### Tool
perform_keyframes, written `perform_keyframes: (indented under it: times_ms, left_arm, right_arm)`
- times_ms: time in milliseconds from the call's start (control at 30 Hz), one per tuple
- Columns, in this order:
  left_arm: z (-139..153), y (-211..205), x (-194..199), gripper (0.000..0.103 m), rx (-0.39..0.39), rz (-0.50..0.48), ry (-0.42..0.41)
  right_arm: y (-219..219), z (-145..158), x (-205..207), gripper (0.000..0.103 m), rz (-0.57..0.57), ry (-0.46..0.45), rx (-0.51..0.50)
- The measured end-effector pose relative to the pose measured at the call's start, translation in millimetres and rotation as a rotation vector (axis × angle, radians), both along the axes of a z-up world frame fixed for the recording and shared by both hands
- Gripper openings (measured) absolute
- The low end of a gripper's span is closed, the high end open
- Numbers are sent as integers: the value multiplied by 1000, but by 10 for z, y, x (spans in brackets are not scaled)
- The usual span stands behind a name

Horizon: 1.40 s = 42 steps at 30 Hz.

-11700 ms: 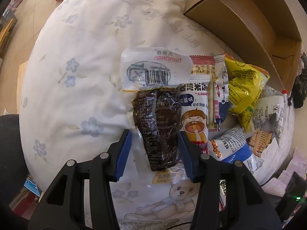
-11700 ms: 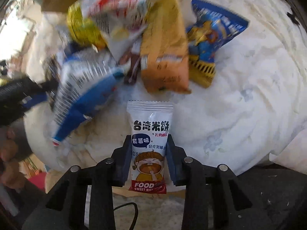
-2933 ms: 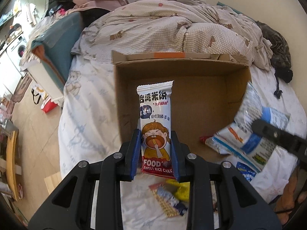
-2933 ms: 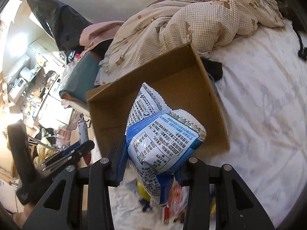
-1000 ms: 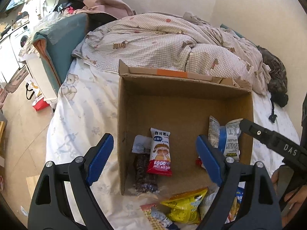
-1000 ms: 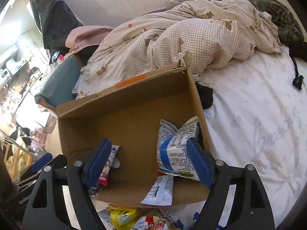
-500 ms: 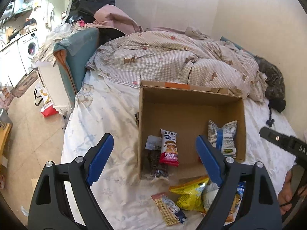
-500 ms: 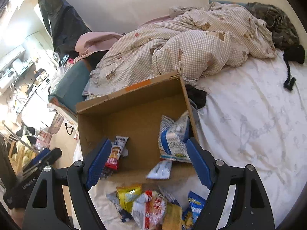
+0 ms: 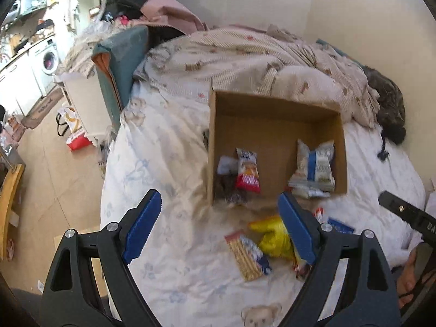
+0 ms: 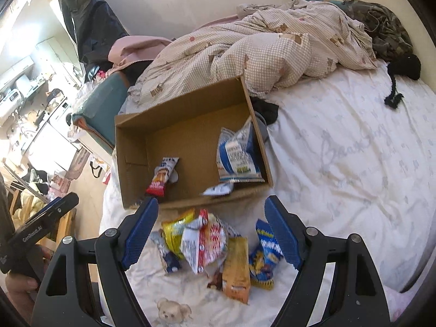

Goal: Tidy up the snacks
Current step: 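Withdraw both tools from the box toward the remaining pile, then grasp the red-white snack bag with the right tool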

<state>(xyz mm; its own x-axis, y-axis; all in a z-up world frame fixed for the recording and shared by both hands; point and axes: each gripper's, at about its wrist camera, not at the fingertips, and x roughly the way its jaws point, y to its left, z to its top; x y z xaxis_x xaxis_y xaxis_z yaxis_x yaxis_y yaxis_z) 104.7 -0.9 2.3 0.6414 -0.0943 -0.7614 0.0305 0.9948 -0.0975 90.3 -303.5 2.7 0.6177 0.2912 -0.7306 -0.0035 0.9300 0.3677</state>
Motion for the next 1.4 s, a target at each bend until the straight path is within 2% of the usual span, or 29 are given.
perform_keyframes:
  times_ms: [100, 200, 300, 433, 600, 767, 900, 1100, 1400]
  left_arm:
    - [7, 7, -130, 85, 28, 21, -26]
    - [-81, 76, -197, 85, -1, 49, 14]
    - [-191, 141, -239, 95, -29, 71, 62]
    - [-313, 162, -284, 95, -53, 90, 114]
    - [-411, 116, -265, 95, -61, 98, 164]
    - [-449, 116, -231, 95, -50, 105, 187]
    - [-484, 175, -217, 95, -49, 123, 202]
    - [-545, 252, -179, 95, -65, 150, 223]
    - [-613, 196, -94, 95, -88, 139, 253]
  right_arm:
    - [-6, -19, -76, 83, -5, 4, -2]
    - [-42, -42, -132, 83, -14, 9, 4]
    - [-139, -88, -183, 83, -32, 25, 19]
    - [-334, -197, -237, 83, -75, 73, 41]
    - [-548, -376, -228, 83, -130, 160, 160]
    - [-345, -519, -83, 83, -75, 229, 216]
    - [64, -772, 193, 83, 32, 359, 202]
    - [436, -1038, 453, 83, 46, 447, 81]
    - [679, -1350, 603, 82, 90, 539, -3]
